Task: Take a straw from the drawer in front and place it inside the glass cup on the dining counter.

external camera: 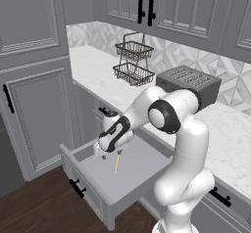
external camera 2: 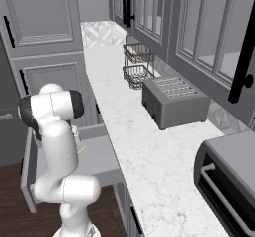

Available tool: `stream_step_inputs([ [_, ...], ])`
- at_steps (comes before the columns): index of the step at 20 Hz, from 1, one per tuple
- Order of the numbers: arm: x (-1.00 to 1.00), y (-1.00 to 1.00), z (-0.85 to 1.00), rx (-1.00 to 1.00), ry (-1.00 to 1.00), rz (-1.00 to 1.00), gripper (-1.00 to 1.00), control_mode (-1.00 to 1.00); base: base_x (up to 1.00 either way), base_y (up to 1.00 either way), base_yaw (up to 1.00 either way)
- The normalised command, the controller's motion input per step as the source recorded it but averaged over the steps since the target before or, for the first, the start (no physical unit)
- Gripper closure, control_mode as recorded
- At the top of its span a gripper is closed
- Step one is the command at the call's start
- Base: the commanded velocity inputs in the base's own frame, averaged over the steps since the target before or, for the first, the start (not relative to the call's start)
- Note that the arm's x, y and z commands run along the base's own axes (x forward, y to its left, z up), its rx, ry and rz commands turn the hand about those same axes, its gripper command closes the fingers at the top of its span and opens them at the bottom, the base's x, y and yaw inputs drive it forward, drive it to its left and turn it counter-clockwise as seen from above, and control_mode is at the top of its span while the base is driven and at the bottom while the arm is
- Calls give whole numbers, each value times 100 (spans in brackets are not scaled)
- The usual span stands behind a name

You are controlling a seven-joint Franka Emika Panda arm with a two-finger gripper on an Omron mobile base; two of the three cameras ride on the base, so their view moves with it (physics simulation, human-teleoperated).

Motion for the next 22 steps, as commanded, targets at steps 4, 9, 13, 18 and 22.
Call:
stream_step_inputs([
  [4,41,-51,-3,-1,0,-15,-100,-100,0,0,0],
  [9,32,-26,-22,0,0,-6,-100,-100,0,0,0],
  [13,25,-9,-40,0,0,-4,-100,-100,0,0,0],
  [18,36,-5,-39,0,0,-4,-100,-100,0,0,0],
  [22,27,0,-25,0,0,-3,-100,-100,0,0,0],
])
